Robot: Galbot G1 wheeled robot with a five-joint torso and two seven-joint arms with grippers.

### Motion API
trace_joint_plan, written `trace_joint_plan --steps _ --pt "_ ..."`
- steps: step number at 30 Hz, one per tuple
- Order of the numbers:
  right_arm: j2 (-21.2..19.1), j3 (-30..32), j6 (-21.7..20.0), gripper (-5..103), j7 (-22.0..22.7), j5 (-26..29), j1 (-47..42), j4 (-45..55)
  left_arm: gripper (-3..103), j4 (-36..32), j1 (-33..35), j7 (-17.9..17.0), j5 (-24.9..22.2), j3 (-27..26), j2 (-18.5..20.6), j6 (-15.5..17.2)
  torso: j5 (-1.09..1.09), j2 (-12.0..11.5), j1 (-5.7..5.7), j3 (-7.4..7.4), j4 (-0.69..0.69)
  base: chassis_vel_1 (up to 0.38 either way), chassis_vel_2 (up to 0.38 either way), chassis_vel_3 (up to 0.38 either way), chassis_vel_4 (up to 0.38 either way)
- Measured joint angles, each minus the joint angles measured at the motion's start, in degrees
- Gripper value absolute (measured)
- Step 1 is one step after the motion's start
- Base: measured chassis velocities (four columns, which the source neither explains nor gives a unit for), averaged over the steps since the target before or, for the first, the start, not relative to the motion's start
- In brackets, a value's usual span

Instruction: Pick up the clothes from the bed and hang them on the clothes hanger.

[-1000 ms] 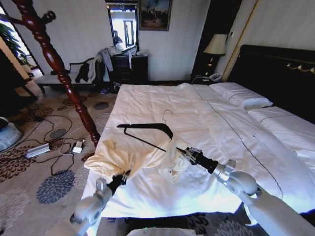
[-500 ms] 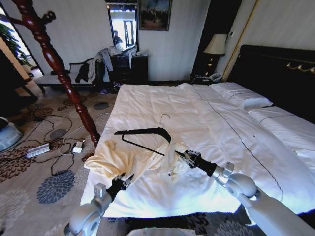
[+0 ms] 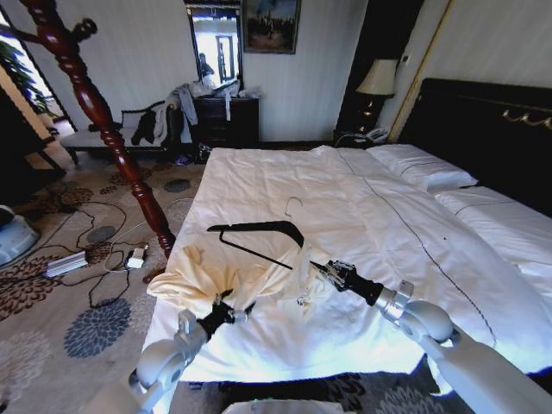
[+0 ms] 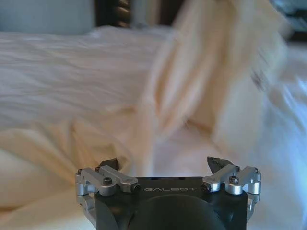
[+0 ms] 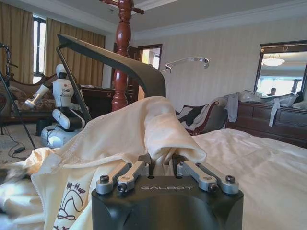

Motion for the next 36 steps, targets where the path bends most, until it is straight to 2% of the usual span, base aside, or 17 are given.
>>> trace_joint_plan --steps 2,6,9,12,13,16,18,20,21,22,24,25,26,27,29,32,36 --pt "0.13 -0.27 0.05 19 -0.01 0.01 0.37 -0.46 100 -0.09 2.55 2.75 7.43 -0.18 1.72 -0.86 0.0 0.0 0.0 0.0 0.0 0.0 0.0 0.0 0.0" --pt "0.48 -0.82 0.07 19 -0.06 -0.03 0.97 -0.9 100 -1.15 5.7 6.49 12.08 -1.46 3.94 -3.88 0.01 0.0 0.0 0.0 0.01 0.0 0.0 0.0 0.0" --pt "0.72 -1.1 0.08 19 -0.08 -0.08 1.25 -1.03 100 -2.23 5.77 7.64 7.55 -1.96 4.14 -5.63 0.01 0.0 -0.01 0.0 0.01 0.0 0.0 0.0 0.0" --pt "0.99 -1.54 0.07 19 -0.08 -0.18 1.57 -1.16 100 -3.04 0.63 7.86 -5.5 -1.97 2.4 -7.01 0.01 0.0 0.0 0.0 -0.02 0.0 0.0 0.0 0.0" --pt "0.99 -1.54 0.07 19 -0.08 -0.18 1.57 -1.16 100 -3.04 0.63 7.86 -5.5 -1.97 2.4 -7.01 0.01 0.0 0.0 0.0 -0.02 0.0 0.0 0.0 0.0" --pt "0.97 -1.54 0.08 19 -0.08 -0.3 1.31 -0.95 100 -1.38 -4.56 6.96 -12.05 -1.33 1.02 -7.05 -0.01 0.0 0.0 0.0 -0.03 0.0 0.0 0.0 0.0" --pt "0.93 -1.39 0.07 19 -0.08 -0.31 1.05 -0.77 100 -1.23 -5.02 7.54 -12.3 -1.14 1.25 -7.05 0.0 0.0 0.0 0.0 -0.04 0.0 0.0 0.0 0.0" --pt "0.83 -1.03 0.08 19 -0.08 -0.32 0.64 -0.52 100 -1.22 -4.16 8.44 -9.43 -0.86 2.2 -6.99 0.0 0.0 0.0 0.0 -0.04 0.0 0.0 0.0 0.0" --pt "0.8 -0.68 0.09 19 -0.08 -0.32 0.38 -0.42 100 -1.16 -0.83 8.95 -3.16 -0.46 3.44 -6.28 0.0 0.0 0.0 0.0 -0.02 0.0 0.0 0.0 0.0" --pt "0.8 -0.68 0.09 19 -0.08 -0.32 0.38 -0.42 100 -1.16 -0.83 8.95 -3.16 -0.46 3.44 -6.28 0.0 0.0 0.0 0.0 -0.02 0.0 0.0 0.0 0.0" --pt "0.83 -0.53 0.11 19 -0.07 -0.33 0.36 -0.42 100 -0.76 2.44 8.92 3.71 -0.46 4.03 -4.29 0.0 0.0 -0.01 0.0 0.02 0.0 0.0 0.0 0.0" --pt "0.87 -0.51 0.13 19 -0.06 -0.33 0.39 -0.42 100 -0.25 4.84 8.71 9.66 -0.79 4.2 -2.99 0.0 0.0 -0.01 0.0 0.02 0.0 0.0 0.0 0.0" --pt "0.87 -0.51 0.13 19 -0.06 -0.33 0.39 -0.42 100 -0.25 4.84 8.71 9.66 -0.79 4.2 -2.99 0.0 0.0 -0.01 0.0 0.02 0.0 0.0 0.0 0.0" --pt "0.87 -0.52 0.13 19 -0.04 -0.33 0.47 -0.42 100 0.02 6.89 7.72 13.79 -1.25 4.38 -1.46 0.0 0.0 -0.01 0.0 0.01 0.0 0.0 0.0 0.0" --pt "0.81 -0.59 0.14 19 -0.02 -0.32 0.67 -0.47 100 0.06 8.67 4.65 16.41 -2.09 4.75 1.36 0.0 0.0 -0.01 0.0 0.01 0.0 0.0 0.0 0.0" --pt "0.79 -0.8 0.14 19 -0.02 -0.32 0.97 -0.79 100 -0.21 9.83 0.42 16.07 -4.06 5.56 4.46 0.0 0.0 -0.01 0.0 -0.01 0.0 0.0 0.0 0.0" --pt "0.98 -1.0 0.14 19 -0.02 -0.32 1.12 -0.95 100 -0.86 10.82 -0.91 15.51 -7.23 6.12 3.79 0.0 0.0 -0.01 0.0 -0.02 0.0 0.0 0.0 0.0"
